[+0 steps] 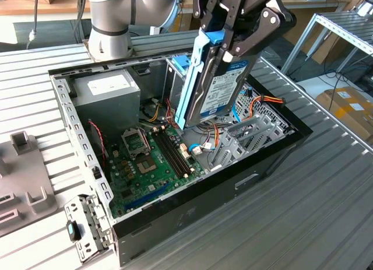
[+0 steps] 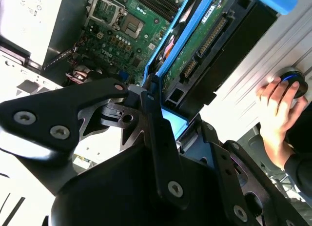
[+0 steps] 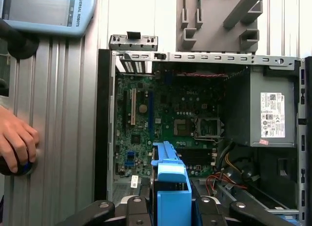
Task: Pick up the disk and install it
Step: 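Pick up the disk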
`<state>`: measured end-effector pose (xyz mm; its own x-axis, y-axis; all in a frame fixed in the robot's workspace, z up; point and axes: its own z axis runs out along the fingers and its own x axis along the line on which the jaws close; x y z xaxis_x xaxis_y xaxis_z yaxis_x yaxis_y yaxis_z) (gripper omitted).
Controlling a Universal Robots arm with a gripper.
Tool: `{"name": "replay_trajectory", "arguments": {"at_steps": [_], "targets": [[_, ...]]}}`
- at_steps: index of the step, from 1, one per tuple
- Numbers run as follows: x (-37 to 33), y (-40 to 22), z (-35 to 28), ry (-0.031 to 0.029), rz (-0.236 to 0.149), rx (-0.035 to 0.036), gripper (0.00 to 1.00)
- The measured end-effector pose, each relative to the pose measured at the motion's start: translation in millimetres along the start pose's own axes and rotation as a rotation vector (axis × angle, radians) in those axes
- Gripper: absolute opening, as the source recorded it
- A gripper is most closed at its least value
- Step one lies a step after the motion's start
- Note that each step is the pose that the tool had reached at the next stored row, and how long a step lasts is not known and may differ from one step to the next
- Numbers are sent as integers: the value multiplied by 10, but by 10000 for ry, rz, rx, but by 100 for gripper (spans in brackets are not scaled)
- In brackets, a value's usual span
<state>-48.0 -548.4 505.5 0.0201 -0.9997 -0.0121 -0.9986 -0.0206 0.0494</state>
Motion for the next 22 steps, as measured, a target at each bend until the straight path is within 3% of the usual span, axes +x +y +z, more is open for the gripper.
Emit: {"name": "replay_trajectory", "arguments": {"at_steps": [12,14,22], "targets": [[69,-95,8,0,0,-4,37],[100,-156,17,-1,0,-6,37],[126,-226,24,-1,0,-7,37]]}}
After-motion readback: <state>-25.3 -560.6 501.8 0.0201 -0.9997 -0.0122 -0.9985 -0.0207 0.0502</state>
